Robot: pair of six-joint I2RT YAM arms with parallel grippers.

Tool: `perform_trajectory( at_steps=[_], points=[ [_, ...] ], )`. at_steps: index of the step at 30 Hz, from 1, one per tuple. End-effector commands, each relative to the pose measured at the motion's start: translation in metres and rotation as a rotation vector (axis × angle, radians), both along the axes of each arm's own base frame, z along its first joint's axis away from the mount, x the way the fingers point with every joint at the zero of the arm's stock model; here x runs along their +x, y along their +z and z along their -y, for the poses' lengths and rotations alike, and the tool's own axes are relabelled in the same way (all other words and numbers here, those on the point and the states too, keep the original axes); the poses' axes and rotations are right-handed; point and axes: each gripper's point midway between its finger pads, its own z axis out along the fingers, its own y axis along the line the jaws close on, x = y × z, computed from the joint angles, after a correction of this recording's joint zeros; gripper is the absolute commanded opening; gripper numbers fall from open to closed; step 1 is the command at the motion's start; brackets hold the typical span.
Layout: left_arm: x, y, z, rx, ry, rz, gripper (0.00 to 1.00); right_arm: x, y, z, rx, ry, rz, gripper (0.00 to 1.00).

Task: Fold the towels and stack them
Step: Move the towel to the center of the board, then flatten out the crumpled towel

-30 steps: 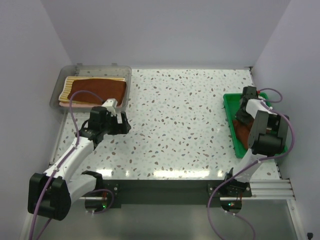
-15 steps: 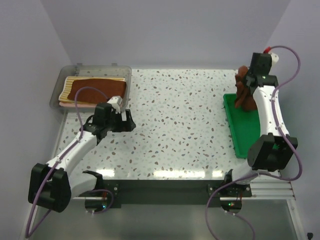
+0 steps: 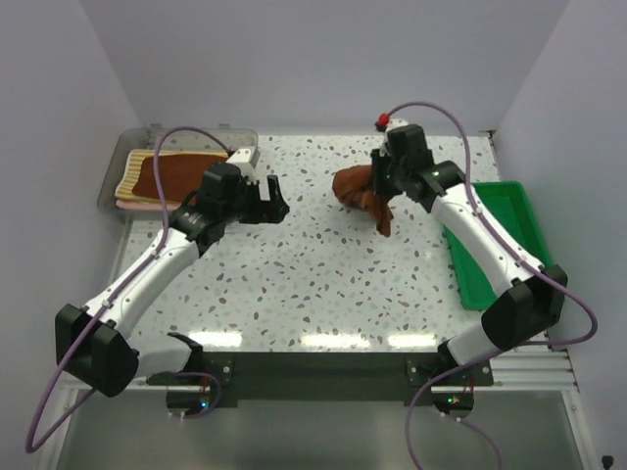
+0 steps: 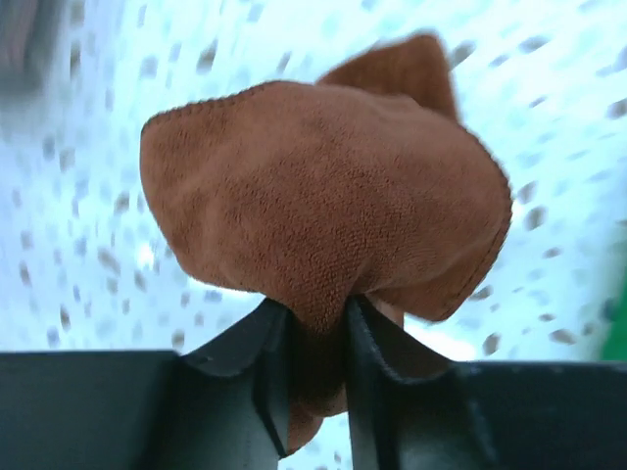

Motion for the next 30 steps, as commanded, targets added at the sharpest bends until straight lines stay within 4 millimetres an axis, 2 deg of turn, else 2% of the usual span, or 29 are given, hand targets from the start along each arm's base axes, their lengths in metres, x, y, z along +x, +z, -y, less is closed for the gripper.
perform_trajectory(
  at_steps=[1, 3, 4, 6, 7, 9, 12, 15, 18, 20, 22, 24, 25, 26, 28, 29, 30],
  points=[
    [0.006, 0.016, 0.003, 0.025, 0.050, 0.007, 1.00, -0.061, -0.044, -0.055, 0.003, 0.268, -0.148, 0.30],
    [0.007, 0.022, 0.012, 0.031, 0.038, 0.014, 1.00, -0.083, -0.067, -0.064, -0.014, 0.325, -0.208, 0.45],
    [0.006, 0.022, 0.012, 0.044, 0.039, 0.007, 1.00, -0.087, -0.069, -0.068, -0.016, 0.338, -0.205, 0.48],
    [0.006, 0.030, 0.015, 0.048, 0.032, 0.017, 1.00, -0.086, -0.069, -0.057, -0.039, 0.297, -0.177, 0.57],
    [0.005, 0.032, 0.012, 0.059, 0.040, 0.012, 1.00, -0.084, -0.063, -0.056, -0.038, 0.291, -0.150, 0.60],
    [0.004, 0.049, 0.005, 0.064, 0.064, 0.044, 1.00, -0.073, -0.058, -0.043, -0.099, 0.235, -0.104, 0.66],
    [-0.001, 0.067, -0.015, 0.095, 0.127, 0.096, 1.00, -0.064, -0.062, -0.032, -0.161, 0.181, -0.099, 0.67],
    [-0.007, 0.079, -0.035, 0.127, 0.192, 0.129, 1.00, -0.057, -0.081, -0.021, -0.200, 0.121, -0.135, 0.66],
    [-0.014, 0.088, -0.046, 0.140, 0.223, 0.148, 1.00, -0.051, -0.102, -0.010, -0.204, 0.048, -0.175, 0.60],
    [-0.018, 0.091, -0.050, 0.137, 0.235, 0.157, 1.00, -0.043, -0.107, -0.006, -0.154, 0.000, -0.182, 0.56],
    [-0.020, 0.090, -0.050, 0.126, 0.228, 0.163, 0.99, -0.036, -0.115, -0.008, -0.119, -0.016, -0.185, 0.55],
    [-0.022, 0.078, -0.044, 0.128, 0.187, 0.148, 0.98, -0.031, -0.121, -0.014, -0.093, -0.029, -0.195, 0.55],
    [-0.024, 0.072, -0.036, 0.113, 0.148, 0.129, 0.98, -0.028, -0.132, -0.018, -0.093, -0.028, -0.217, 0.55],
    [-0.025, 0.057, -0.031, 0.117, 0.128, 0.091, 0.98, -0.027, -0.137, -0.020, -0.085, -0.035, -0.229, 0.56],
    [-0.026, 0.043, -0.016, 0.084, 0.070, 0.056, 0.98, -0.023, -0.147, -0.022, -0.083, -0.050, -0.241, 0.56],
    [-0.027, 0.024, -0.012, 0.081, 0.061, 0.012, 0.98, -0.021, -0.150, -0.023, -0.079, -0.059, -0.241, 0.56],
    [-0.026, 0.020, -0.003, 0.054, 0.034, 0.008, 0.98, -0.017, -0.152, -0.025, -0.073, -0.063, -0.231, 0.56]
  ],
)
